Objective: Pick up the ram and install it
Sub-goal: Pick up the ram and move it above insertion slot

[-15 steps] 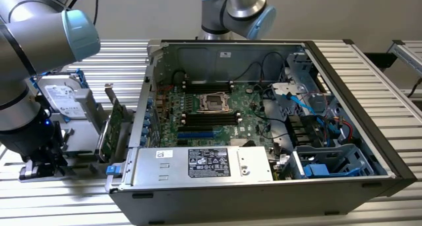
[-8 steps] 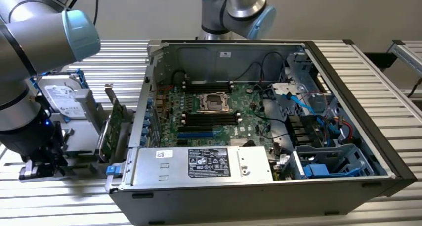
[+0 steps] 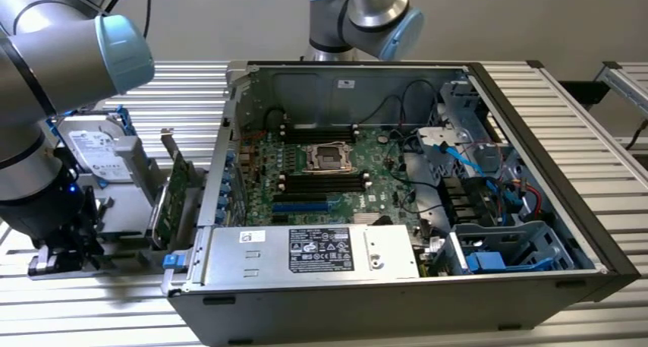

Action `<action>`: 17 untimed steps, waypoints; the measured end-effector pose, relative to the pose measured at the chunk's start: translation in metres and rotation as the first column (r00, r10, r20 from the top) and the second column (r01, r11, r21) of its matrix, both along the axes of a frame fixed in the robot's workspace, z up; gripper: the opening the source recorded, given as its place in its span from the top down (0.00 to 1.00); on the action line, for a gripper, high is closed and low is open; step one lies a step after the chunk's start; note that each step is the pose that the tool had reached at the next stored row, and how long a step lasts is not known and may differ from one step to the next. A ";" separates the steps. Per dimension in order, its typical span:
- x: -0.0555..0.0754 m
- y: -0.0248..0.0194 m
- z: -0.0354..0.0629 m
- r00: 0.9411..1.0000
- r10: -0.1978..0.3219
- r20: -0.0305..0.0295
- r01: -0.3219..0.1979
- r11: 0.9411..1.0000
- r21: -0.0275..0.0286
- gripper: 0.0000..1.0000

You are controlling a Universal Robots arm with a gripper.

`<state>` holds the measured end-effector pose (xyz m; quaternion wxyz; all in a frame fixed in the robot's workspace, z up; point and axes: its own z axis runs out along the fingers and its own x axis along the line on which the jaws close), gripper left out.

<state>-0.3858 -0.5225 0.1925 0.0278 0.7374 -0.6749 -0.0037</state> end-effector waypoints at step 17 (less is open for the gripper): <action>0.000 0.0000 0.0000 1.000 -0.010 0.000 0.010 1.000 -0.001 0.86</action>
